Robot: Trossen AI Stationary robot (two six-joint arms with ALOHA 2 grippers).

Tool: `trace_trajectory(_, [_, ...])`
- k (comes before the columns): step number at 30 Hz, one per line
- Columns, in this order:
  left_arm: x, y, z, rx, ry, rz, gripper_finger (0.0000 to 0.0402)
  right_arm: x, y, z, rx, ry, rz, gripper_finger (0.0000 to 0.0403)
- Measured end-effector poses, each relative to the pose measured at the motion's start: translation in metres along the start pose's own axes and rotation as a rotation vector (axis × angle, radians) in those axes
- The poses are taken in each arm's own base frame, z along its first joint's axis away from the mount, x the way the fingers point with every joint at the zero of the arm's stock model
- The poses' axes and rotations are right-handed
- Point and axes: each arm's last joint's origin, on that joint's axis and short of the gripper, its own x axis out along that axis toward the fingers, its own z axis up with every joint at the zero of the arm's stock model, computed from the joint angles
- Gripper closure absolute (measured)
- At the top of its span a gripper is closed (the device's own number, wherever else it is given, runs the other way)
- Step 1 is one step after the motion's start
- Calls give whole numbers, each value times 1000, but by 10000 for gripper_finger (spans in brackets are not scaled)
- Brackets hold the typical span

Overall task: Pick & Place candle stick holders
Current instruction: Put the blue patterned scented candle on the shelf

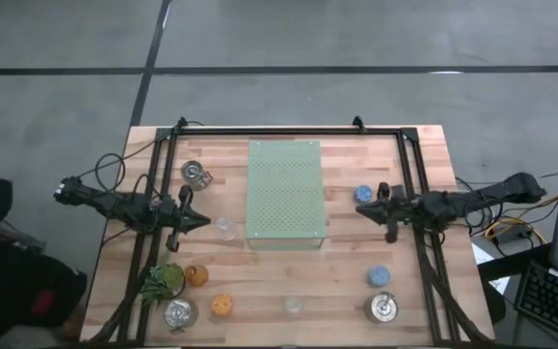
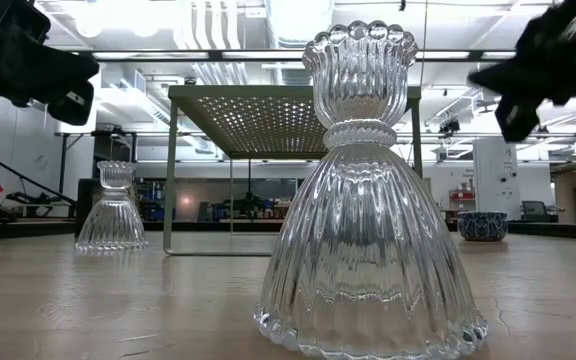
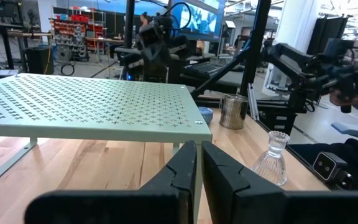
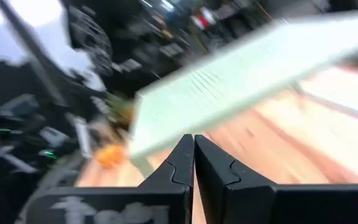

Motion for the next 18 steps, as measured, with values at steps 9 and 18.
trace_trajectory(9, [0, 0, 0, 0, 0, 0, 374, 10, 5, 21, 98, 333, -367, 394])
trace_trajectory(18, [0, 0, 0, 0, 0, 0, 374, 21, 7, 51, 57, 503, -624, 319])
